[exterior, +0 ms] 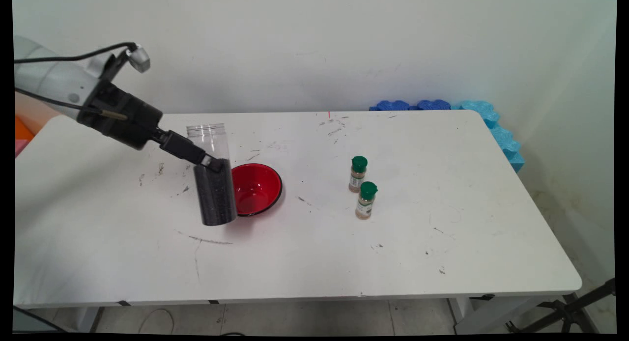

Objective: Pour the black seasoning powder in the red bowl

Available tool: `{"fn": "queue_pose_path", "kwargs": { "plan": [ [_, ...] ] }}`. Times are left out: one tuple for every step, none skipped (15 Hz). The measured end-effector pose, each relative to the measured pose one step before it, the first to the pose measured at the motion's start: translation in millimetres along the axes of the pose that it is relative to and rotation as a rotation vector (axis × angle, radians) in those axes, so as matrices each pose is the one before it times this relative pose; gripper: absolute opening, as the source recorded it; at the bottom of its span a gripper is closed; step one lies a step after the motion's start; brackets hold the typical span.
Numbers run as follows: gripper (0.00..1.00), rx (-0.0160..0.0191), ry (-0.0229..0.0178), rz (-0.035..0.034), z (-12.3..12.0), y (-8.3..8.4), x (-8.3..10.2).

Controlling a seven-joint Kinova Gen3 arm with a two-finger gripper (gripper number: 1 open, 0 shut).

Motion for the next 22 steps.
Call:
{"fn": "queue_pose_path", "kwargs": {
  "plan": [
    [0.00,-0.00343,0.00203,-0.03457,3.62,-3.38,0.03],
    [0.00,-0.00194,0.00087,-0.02434,2.35,-2.19,-0.12],
    [0.00,-0.00293,0.00096,-0.03501,3.25,-3.02,-0.15],
    [0.00,-0.00197,0.00032,-0.02286,2.11,-1.91,-0.09],
    [0.00,-0.00339,-0.00074,-0.03485,3.13,-2.69,-0.35],
    [0.00,-0.00250,-0.00111,-0.02281,1.99,-1.66,-0.31],
    [0.00,-0.00397,-0.00275,-0.03373,3.04,-2.38,-0.76],
    [0.00,-0.00293,-0.00180,-0.02186,1.92,-1.43,-0.41],
    [0.00,-0.00460,-0.00327,-0.03320,2.92,-1.91,-0.66],
    [0.00,-0.00575,-0.00310,-0.03973,3.24,-2.08,-0.66],
    [0.00,-0.00541,-0.00260,-0.03926,3.10,-2.01,-0.43],
    [0.00,-0.00460,-0.00185,-0.03269,2.51,-1.57,-0.12],
    [0.00,-0.00315,-0.00116,-0.02121,1.59,-1.00,-0.06],
    [0.00,-0.00462,-0.00159,-0.03219,2.29,-1.64,-0.13],
    [0.00,-0.00254,-0.00094,-0.01607,1.09,-0.73,0.01],
    [0.00,-0.00665,-0.00319,-0.03678,2.51,-1.43,-0.22],
    [0.00,-0.00685,-0.00370,-0.03630,2.42,-1.39,-0.07],
    [0.00,-0.00485,-0.00234,-0.02562,1.60,-0.87,-0.06],
    [0.00,-0.00495,-0.00322,-0.02642,1.61,-0.82,-0.02],
    [0.00,-0.00619,-0.00368,-0.03513,1.89,-1.27,-0.13],
    [0.00,-0.00511,-0.00287,-0.02873,1.24,-1.13,-0.23],
    [0.00,-0.00601,-0.00434,-0.03192,1.63,-1.13,0.11]
  ]
}}
